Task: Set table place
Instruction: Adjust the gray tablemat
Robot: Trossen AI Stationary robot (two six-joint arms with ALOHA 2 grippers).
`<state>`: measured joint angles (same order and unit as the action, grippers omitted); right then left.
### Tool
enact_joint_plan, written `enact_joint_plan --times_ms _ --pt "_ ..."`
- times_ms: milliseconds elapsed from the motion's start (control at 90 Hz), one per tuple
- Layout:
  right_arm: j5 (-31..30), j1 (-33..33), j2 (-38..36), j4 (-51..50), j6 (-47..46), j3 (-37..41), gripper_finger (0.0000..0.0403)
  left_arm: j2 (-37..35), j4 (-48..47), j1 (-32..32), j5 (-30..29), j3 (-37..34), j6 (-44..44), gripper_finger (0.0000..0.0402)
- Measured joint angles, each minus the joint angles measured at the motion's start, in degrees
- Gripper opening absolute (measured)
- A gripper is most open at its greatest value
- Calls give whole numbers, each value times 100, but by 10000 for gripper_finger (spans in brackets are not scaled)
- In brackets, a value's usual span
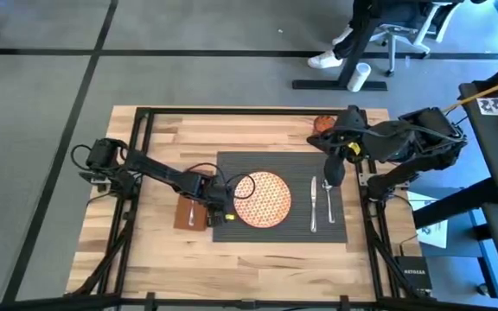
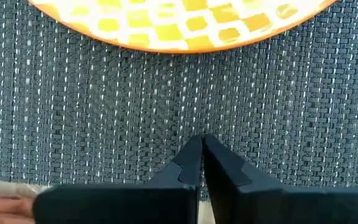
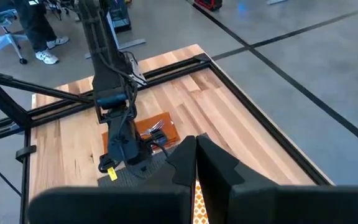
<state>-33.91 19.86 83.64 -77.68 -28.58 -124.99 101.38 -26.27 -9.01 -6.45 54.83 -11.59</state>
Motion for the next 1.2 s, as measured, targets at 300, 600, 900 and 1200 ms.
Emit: enact_joint_plan --times_ms 300,600,900,1200 --pt "2 0 0 4 16 0 0 11 7 -12 4 -5 -69 0" --pt "1 0 0 4 33 0 0 22 -335 -14 -41 -20 -42 0" --pt "2 0 0 6 35 0 0 -24 -493 -14 -86 -20 -42 0" --pt "2 0 0 7 45 0 0 -272 -568 -14 -180 -51 -131 0"
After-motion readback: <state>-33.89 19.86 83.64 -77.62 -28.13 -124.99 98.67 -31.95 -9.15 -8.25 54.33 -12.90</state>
